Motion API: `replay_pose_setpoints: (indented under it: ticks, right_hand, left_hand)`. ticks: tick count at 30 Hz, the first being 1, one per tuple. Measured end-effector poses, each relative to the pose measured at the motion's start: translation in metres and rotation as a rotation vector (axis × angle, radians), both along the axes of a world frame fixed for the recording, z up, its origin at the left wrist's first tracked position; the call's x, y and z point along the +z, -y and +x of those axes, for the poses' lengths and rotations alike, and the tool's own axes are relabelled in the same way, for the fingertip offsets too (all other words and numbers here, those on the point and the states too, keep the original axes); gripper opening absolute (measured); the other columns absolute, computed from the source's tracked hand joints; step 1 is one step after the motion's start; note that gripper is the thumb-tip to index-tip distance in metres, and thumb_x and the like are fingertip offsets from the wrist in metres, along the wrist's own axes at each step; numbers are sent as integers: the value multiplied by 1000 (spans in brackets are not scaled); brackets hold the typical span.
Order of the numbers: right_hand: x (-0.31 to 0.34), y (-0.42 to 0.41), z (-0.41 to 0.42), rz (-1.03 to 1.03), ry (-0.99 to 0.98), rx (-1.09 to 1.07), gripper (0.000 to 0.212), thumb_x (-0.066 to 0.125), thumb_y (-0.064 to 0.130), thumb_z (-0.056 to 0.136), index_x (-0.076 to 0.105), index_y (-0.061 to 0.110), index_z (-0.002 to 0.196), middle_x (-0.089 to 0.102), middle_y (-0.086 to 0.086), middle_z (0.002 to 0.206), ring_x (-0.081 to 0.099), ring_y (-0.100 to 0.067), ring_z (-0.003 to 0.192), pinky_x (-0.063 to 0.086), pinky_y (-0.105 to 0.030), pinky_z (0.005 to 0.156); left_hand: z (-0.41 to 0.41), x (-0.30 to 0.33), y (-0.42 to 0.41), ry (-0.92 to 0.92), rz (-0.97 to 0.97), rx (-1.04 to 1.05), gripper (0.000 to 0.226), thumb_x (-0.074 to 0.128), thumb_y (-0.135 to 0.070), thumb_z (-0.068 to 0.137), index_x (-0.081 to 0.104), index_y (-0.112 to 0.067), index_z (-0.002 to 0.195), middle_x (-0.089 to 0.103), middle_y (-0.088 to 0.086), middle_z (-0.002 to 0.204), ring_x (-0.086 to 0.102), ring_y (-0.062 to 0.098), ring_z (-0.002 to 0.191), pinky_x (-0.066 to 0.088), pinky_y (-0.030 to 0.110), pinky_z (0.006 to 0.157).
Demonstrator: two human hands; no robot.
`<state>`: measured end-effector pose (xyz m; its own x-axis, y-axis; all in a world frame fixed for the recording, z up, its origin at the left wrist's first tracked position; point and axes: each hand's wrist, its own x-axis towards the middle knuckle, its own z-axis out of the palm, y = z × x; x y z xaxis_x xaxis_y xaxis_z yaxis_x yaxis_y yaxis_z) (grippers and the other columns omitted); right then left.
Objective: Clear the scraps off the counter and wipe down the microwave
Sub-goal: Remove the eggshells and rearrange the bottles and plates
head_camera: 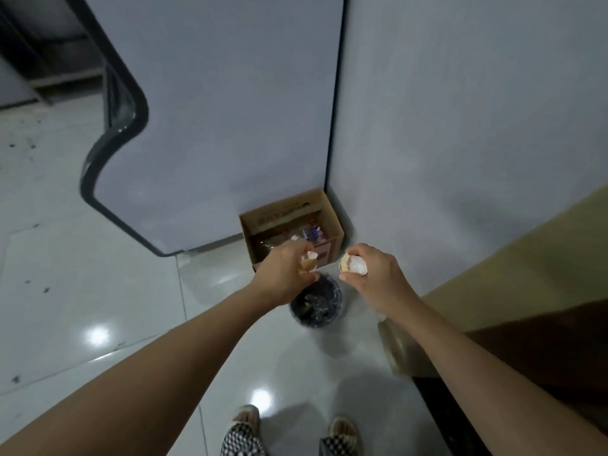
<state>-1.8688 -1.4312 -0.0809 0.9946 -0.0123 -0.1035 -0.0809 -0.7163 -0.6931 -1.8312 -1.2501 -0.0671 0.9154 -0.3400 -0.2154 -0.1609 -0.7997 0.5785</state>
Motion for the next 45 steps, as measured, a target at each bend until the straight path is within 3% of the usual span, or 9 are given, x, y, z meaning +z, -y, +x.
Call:
replay_pose_setpoints:
  ticks: [3, 6, 13, 23, 31, 34, 37, 45]
  right_hand:
    - [-32, 16, 9, 14, -23, 55, 33, 72, 24, 79, 60, 14, 108, 65, -3, 102, 54, -14, 86, 41, -21, 74]
    - [-69, 23, 19, 31, -57, 86, 33, 73, 23, 78, 60, 14, 108, 65, -4, 101, 57, -18, 89, 45, -26, 77]
    - [-182, 21, 38, 44, -102, 117, 32, 74, 20, 77, 60, 12, 105, 63, -6, 98, 54, -20, 87, 41, -25, 73]
    - [-362, 8, 69, 9, -92, 141, 36, 74, 26, 78, 60, 16, 110, 64, -1, 101, 56, -15, 89, 39, -22, 72]
    - [-487, -3, 93, -92, -77, 192, 46, 74, 28, 78, 58, 13, 119, 63, -5, 115, 57, -21, 104, 46, -32, 88]
    - [-517, -6, 99, -135, -93, 209, 46, 73, 27, 79, 57, 13, 120, 62, -6, 117, 57, -23, 106, 46, -33, 88]
    - [-538, -8, 101, -153, -120, 236, 45, 73, 26, 80, 56, 12, 119, 61, -8, 116, 56, -23, 105, 43, -27, 82]
    - [-558, -10, 107, -192, -168, 262, 53, 73, 27, 79, 52, 13, 125, 59, -8, 121, 56, -24, 107, 47, -33, 87]
  left_hand:
    - [-2, -29, 14, -44, 8, 86, 40, 72, -26, 80, 54, -21, 115, 59, 2, 120, 56, 16, 101, 46, 24, 79]
    - [0, -65, 20, -55, 21, 135, 38, 73, -25, 79, 56, -20, 112, 60, 2, 118, 54, 12, 94, 41, 21, 74]
    - [16, -174, 21, -121, 102, 160, 41, 73, -27, 79, 55, -18, 114, 60, 4, 120, 56, 19, 104, 42, 23, 75]
    - [55, -362, 16, -105, 106, 130, 41, 73, -27, 79, 56, -16, 114, 61, 4, 119, 56, 19, 103, 43, 24, 75]
    - [77, -491, 12, -2, 120, 73, 44, 74, -29, 77, 55, -17, 115, 61, 4, 119, 59, 21, 105, 52, 34, 82]
    - [81, -523, 12, 35, 151, 64, 46, 74, -30, 76, 55, -18, 116, 61, 4, 119, 59, 23, 104, 53, 38, 80]
    - [83, -546, 11, 63, 164, 75, 46, 74, -29, 75, 55, -19, 115, 62, 4, 116, 59, 23, 102, 50, 33, 74]
    - [87, -570, 15, 95, 203, 71, 48, 72, -28, 76, 51, -20, 118, 57, 3, 119, 57, 22, 104, 50, 35, 74]
